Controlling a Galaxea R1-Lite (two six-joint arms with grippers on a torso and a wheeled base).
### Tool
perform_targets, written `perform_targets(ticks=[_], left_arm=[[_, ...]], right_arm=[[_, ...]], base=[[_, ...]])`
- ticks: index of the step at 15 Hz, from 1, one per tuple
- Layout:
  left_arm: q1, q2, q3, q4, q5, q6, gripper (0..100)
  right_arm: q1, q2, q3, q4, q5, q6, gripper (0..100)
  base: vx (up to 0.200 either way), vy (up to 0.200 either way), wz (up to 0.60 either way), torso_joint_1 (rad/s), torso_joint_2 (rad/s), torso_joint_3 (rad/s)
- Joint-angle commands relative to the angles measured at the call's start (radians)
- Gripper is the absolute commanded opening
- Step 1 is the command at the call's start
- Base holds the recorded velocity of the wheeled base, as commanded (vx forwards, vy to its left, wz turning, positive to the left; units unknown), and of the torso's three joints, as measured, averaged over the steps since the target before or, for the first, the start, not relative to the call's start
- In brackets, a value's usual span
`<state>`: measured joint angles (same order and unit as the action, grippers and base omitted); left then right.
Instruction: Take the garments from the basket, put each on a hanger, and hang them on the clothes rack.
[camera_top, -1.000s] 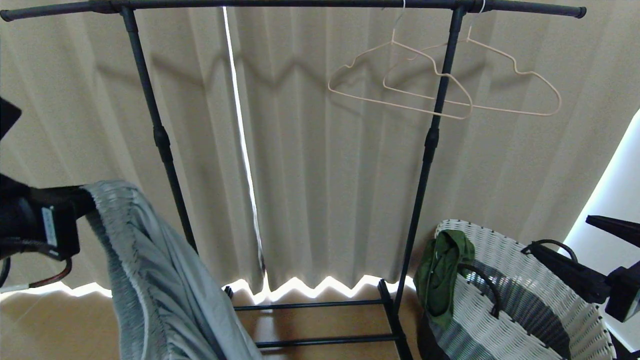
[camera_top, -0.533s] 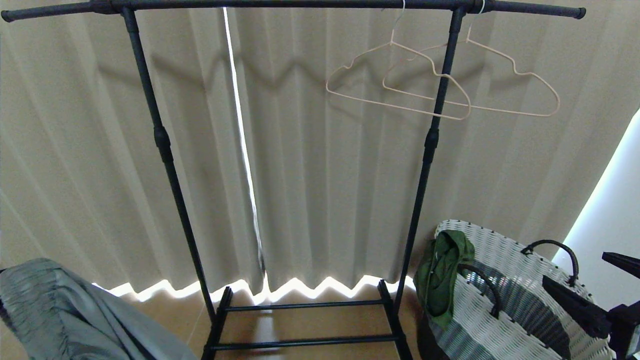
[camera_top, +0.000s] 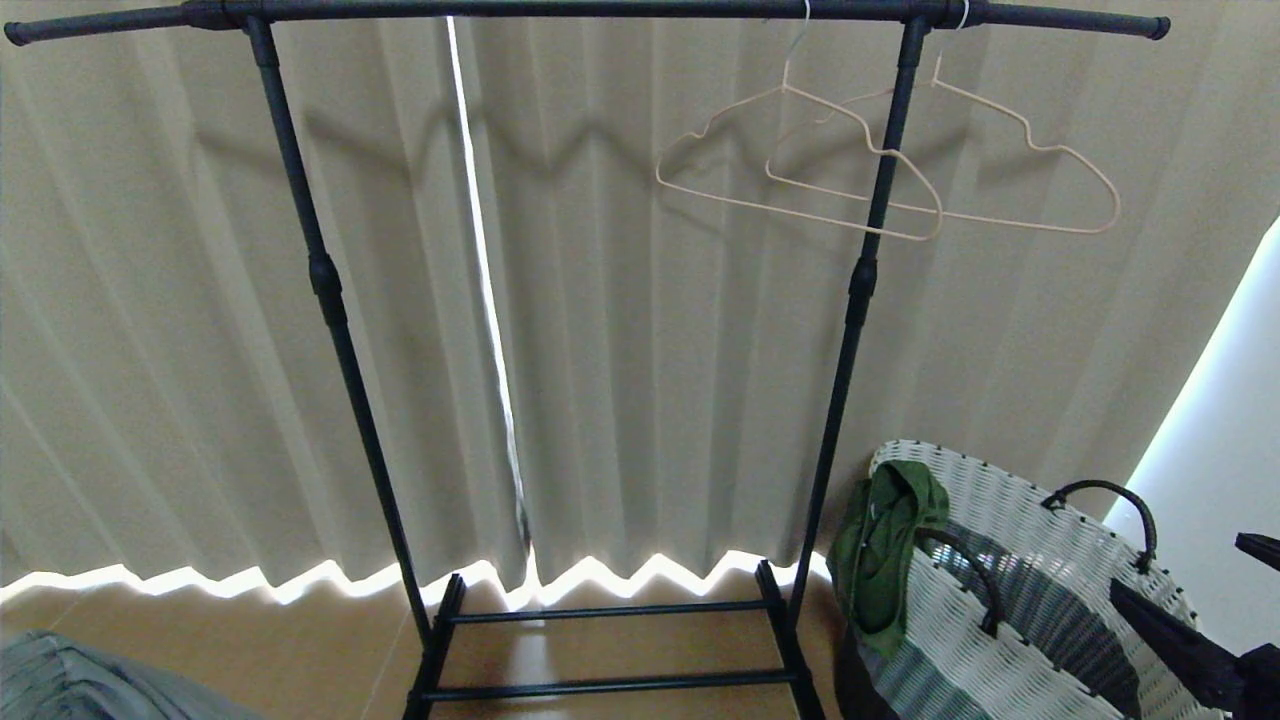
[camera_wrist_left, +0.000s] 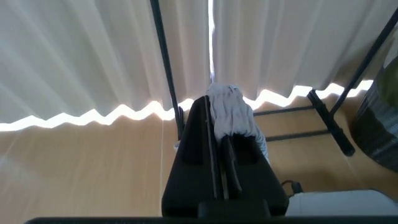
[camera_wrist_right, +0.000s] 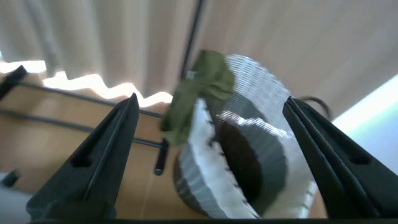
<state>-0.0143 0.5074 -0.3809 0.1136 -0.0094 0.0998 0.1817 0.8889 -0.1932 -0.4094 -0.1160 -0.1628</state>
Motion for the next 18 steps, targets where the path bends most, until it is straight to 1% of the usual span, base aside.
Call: perform_targets(ticks=[1,3,5,7,9,11,12,16,18], left_arm=[[-0.007,0.000,-0.023,-0.003,-0.003,0.011,0],[-0.039,0.043,-0.050,-0.015,-0.003,0.020,0],[-0.044,0.046,-0.033,-0.048,-0.003,0.023,0],[-0.044,0.057,-0.030,-0.077,-0.003,0.023,0],[-0.049,0.063,-0.015,-0.081,-0.004,0.024,0],[-0.059,0.077,-0.013,-0.083,-0.003,0.021,0],[-0.059,0.077,-0.021,-0.083,-0.003,0.020,0],[-0.064,0.075,-0.006,-0.084,-0.004,0.020,0],[-0.087,0.071,0.019,-0.144,-0.012,0.011,0]], right_arm=[[-0.054,-0.011,0.005,-0.003,-0.005,-0.004,100],[-0.057,-0.056,0.047,0.003,-0.001,-0.015,100],[-0.057,-0.096,0.060,0.004,0.001,-0.047,100],[-0.059,-0.125,0.063,0.007,0.002,-0.047,100],[-0.059,-0.131,0.093,0.017,0.001,-0.055,100],[-0.059,-0.145,0.132,0.017,0.001,-0.115,100],[-0.059,-0.163,0.136,0.018,0.002,-0.129,100],[-0.059,-0.163,0.123,0.021,0.002,-0.127,100],[-0.059,-0.163,0.118,0.021,0.002,-0.123,100]], base=[[0.000,0.000,0.00,0.000,0.00,0.000],[0.000,0.000,0.00,0.000,0.00,0.000],[0.000,0.000,0.00,0.000,0.00,0.000],[0.000,0.000,0.00,0.000,0.00,0.000],[0.000,0.000,0.00,0.000,0.00,0.000],[0.000,0.000,0.00,0.000,0.00,0.000],[0.000,0.000,0.00,0.000,0.00,0.000],[0.000,0.000,0.00,0.000,0.00,0.000],[0.000,0.000,0.00,0.000,0.00,0.000]])
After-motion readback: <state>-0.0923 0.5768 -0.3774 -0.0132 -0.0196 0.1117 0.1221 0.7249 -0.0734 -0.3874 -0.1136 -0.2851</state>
